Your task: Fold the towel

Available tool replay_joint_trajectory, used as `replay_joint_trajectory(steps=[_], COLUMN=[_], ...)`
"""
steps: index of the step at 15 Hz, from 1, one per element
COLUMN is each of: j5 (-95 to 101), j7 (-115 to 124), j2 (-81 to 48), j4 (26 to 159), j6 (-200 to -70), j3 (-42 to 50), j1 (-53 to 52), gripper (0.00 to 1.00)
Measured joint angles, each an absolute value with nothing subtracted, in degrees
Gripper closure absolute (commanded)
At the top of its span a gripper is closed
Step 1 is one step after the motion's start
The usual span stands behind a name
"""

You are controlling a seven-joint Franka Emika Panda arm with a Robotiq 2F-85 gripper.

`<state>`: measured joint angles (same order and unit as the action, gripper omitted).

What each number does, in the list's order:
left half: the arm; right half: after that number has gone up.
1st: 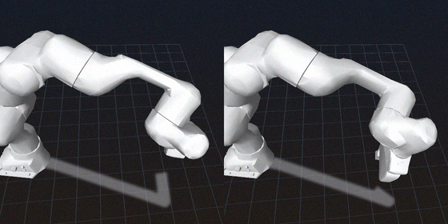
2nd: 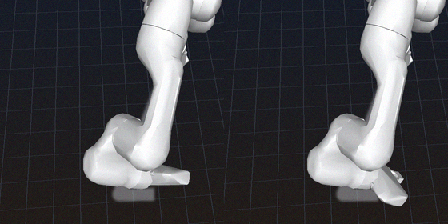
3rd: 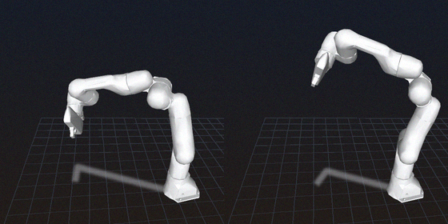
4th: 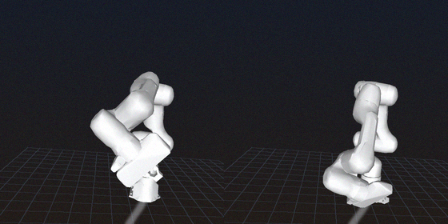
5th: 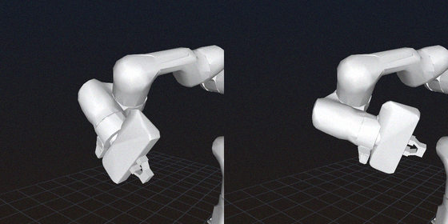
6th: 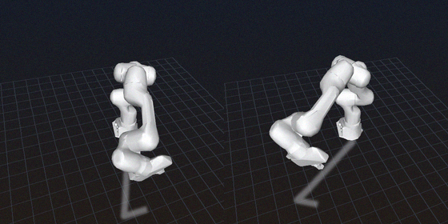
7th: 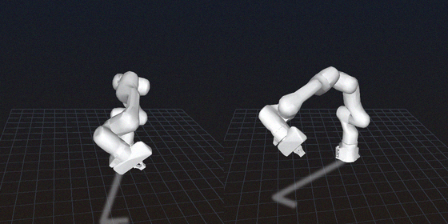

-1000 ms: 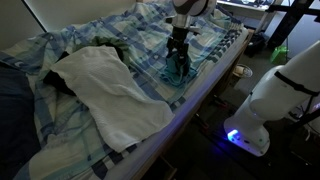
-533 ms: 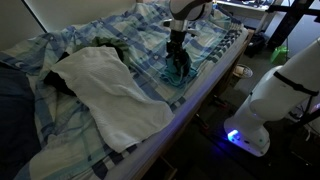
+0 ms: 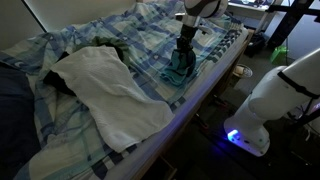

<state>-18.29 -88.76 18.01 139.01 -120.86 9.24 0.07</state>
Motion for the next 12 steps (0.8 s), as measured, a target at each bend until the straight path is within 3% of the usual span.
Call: replay_joint_trajectory(steps=[12], j5=[-23.23], j7=[-89.43], j2=[24.02], j4=[147.3], j6=[-119.46], j3=[12.18], j1=[-0.56], gripper=[0.98])
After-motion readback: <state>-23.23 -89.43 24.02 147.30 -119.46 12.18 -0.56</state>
